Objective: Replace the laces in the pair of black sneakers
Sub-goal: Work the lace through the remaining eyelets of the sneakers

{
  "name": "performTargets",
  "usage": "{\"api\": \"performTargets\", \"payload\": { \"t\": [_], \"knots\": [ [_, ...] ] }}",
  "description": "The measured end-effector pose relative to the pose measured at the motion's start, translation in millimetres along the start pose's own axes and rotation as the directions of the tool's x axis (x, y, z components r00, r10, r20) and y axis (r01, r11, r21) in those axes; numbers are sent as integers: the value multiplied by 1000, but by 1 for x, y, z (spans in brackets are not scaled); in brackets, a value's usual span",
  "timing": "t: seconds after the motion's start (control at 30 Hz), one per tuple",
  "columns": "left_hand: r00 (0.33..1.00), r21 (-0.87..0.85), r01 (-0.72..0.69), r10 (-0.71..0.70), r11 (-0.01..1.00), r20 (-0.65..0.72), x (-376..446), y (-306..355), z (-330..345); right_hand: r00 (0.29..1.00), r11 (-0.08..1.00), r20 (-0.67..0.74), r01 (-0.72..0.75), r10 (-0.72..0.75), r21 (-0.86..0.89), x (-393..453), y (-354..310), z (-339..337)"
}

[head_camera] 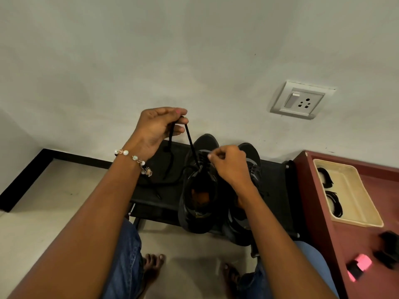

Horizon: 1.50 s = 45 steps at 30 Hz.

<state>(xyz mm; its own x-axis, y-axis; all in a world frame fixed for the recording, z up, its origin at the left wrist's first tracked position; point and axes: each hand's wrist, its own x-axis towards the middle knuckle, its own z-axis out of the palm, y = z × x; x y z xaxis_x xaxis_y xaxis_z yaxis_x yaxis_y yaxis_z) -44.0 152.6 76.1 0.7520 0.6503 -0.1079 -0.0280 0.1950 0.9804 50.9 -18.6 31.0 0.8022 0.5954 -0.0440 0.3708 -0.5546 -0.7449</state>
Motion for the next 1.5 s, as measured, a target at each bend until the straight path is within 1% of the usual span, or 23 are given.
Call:
{"api": "performTargets", "payload": {
  "t": [0.07,0.2,0.3,0.37,0.43,0.53,0.6,0.67,0.7,0.73,0.77,0.83,0.9,0.97,1.03,1.13,1.23,1.3,1.37,1.4,1.43,1.47,1.5],
  "knots": [
    [998,-89,-7,13,996,65,-5,11,5,990,969,-91,129,-112,213,-3,-14,-1],
    [968,-213,54,1,976,251,-11,20,19,979,834,-40,191,-200,518,-10,-39,10],
    [947,-217,107,-34,970,319,-11,20,21,984,695,104,28,-148,718,-16,-47,13],
    [945,-211,124,-50,970,324,-9,18,18,984,663,167,-83,-65,744,-16,-46,10],
    [958,-224,128,-63,966,280,-7,14,15,976,627,216,-162,-10,762,-13,-40,3],
    [986,-374,146,-103,916,132,-4,8,13,944,520,330,-280,-6,807,-5,-26,-18],
    [990,-453,140,-134,881,45,-3,5,12,932,593,355,-330,79,735,1,-16,-35],
    [989,-458,126,-147,880,-11,-4,3,14,956,831,202,-287,214,476,8,-2,-42],
    [989,-433,116,-147,894,-37,-4,2,16,976,940,48,-219,214,263,12,5,-43],
    [988,-400,106,-142,910,-61,-6,1,19,988,985,-62,-137,144,105,12,7,-43],
    [988,-368,97,-135,925,-78,-7,-1,24,994,997,-92,-44,50,69,11,5,-41],
    [990,-321,79,-111,944,-85,-9,-4,33,997,966,-19,77,-75,247,7,-7,-33],
    [995,-274,60,-80,960,-62,-11,-6,39,990,919,53,99,-129,382,3,-20,-19],
    [999,-199,23,-32,980,-42,-11,-7,41,990,876,65,76,-121,477,-1,-26,-8],
    [998,-144,-16,8,989,-56,-9,-8,39,996,807,81,-20,-34,591,1,-24,-10],
    [982,-167,-34,2,985,-191,0,-14,26,989,815,146,-112,34,568,6,-12,-29],
    [918,-202,-16,-65,979,-391,13,-23,9,969,866,237,-175,68,468,10,4,-47],
    [858,-137,40,-105,990,-503,20,-32,0,959,871,248,-234,134,432,11,14,-54],
    [856,113,187,-106,976,-507,20,-40,-4,959,881,201,-266,200,392,13,18,-55],
    [895,330,249,-86,911,-439,18,-42,-2,961,882,171,-269,218,386,14,19,-54],
    [944,525,242,-72,816,-323,15,-43,3,963,881,150,-266,224,391,14,18,-51],
    [981,649,177,-79,739,-179,12,-43,8,965,879,140,-262,224,399,14,17,-48],
    [992,688,105,-119,719,-27,8,-41,16,966,876,140,-257,218,408,13,15,-45]
  ]
}}
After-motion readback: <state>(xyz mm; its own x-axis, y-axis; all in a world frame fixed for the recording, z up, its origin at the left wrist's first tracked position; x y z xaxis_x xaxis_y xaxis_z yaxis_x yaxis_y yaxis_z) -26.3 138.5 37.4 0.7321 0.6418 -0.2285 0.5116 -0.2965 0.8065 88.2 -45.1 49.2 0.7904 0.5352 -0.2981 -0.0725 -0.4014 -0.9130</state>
